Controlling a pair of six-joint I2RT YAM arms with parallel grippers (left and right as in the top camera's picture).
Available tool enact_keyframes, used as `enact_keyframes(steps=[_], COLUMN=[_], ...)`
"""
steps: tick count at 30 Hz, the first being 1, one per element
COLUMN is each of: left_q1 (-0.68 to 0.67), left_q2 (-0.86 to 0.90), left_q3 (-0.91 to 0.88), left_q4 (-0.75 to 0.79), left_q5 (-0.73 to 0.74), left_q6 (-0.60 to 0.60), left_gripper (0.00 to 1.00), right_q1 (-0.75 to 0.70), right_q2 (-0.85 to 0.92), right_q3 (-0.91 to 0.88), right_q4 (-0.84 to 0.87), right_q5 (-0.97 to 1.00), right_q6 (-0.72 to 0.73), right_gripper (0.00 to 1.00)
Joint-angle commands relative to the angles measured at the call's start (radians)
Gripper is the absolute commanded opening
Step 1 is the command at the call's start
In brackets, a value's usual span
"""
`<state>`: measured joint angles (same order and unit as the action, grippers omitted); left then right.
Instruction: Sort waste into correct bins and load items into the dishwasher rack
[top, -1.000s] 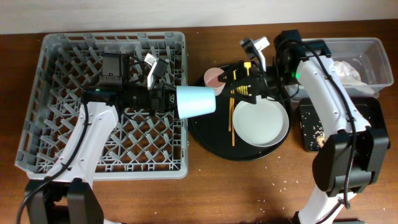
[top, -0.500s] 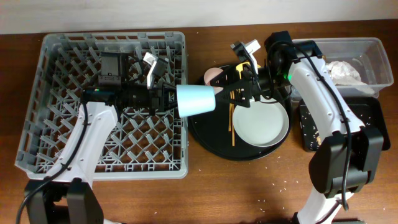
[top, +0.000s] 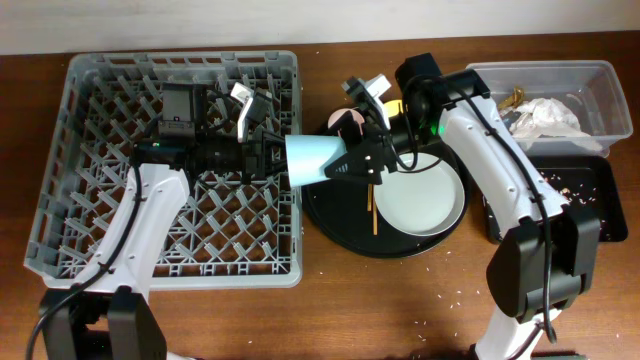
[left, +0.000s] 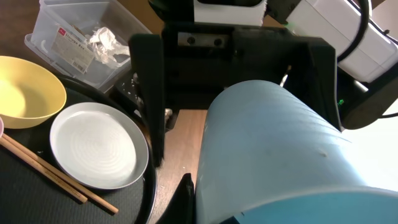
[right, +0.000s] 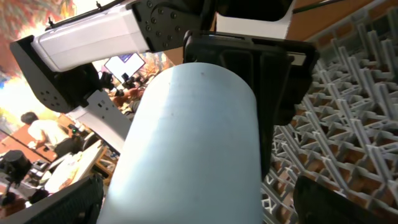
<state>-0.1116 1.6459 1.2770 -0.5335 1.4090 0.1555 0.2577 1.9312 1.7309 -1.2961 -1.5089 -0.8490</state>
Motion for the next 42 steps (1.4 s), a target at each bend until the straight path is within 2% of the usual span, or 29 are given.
enact_keyframes(steps=[1,4,5,6,7,8,9,14,15,16,17,19,20,25,29,32,42], left_q1=[0.003,0.003,0.003,0.003,0.003,0.003,0.003,0.056,0.094,0.143,0.227,0.294,0.325,0.354,0.359,0.359,0.359], left_q2=[0.008,0.008,0.008,0.008,0.008,0.008,0.008,0.008,0.008,0.008,0.008,0.007,0.005,0.003,0.003,0.003,0.003], left_q3=[0.0,0.0,0.0,0.0,0.0,0.0,0.0,0.0,0.0,0.0,0.001,0.001,0.001,0.001,0.001,0.001,0.001], left_q4=[0.002,0.001,0.001,0.002,0.002,0.002,0.002,0.002,0.002,0.001,-0.006,-0.035,-0.078,-0.161,-0.18,-0.203,-0.212], left_q5=[0.009,0.009,0.009,0.008,0.008,0.008,0.008,0.007,-0.013,-0.071,-0.222,-0.353,-0.47,-0.874,-1.057,-1.157,-1.163], left_q6=[-0.006,-0.006,-0.006,-0.006,-0.006,-0.006,-0.006,-0.005,-0.006,-0.006,-0.058,-0.061,-0.061,-0.061,-0.061,-0.061,-0.061], left_gripper=[0.01,0.01,0.01,0.07,0.19,0.25,0.39,0.4,0.41,0.41,0.41,0.41,0.43,0.44,0.45,0.45,0.46], right_q1=[-0.016,-0.037,-0.043,-0.048,-0.05,-0.051,-0.051,-0.05,-0.048,-0.045,-0.024,0.023,0.087,0.346,0.528,0.599,0.694], right_q2=[-0.005,-0.005,-0.005,-0.005,-0.005,-0.005,-0.005,-0.005,-0.005,-0.005,-0.006,-0.006,-0.006,-0.006,-0.006,0.006,0.052], right_q3=[-0.002,-0.002,-0.002,-0.002,-0.002,-0.002,-0.002,-0.002,-0.002,-0.002,-0.001,0.014,0.048,0.11,0.11,0.109,0.109], right_q4=[0.004,0.004,0.004,0.003,0.003,0.003,0.003,0.003,0.013,0.052,0.149,0.231,0.244,0.211,0.208,0.227,0.193], right_q5=[-0.007,-0.033,-0.032,-0.032,-0.032,-0.029,-0.025,-0.004,0.035,0.107,0.268,0.476,0.66,1.217,1.531,1.634,1.6], right_q6=[-0.011,-0.011,-0.011,-0.011,-0.011,-0.011,-0.011,-0.006,0.028,0.123,0.324,0.521,0.628,0.811,0.843,0.838,0.823], right_gripper=[0.89,0.7,0.69,0.66,0.63,0.63,0.62,0.57,0.54,0.51,0.51,0.51,0.51,0.52,0.52,0.52,0.51])
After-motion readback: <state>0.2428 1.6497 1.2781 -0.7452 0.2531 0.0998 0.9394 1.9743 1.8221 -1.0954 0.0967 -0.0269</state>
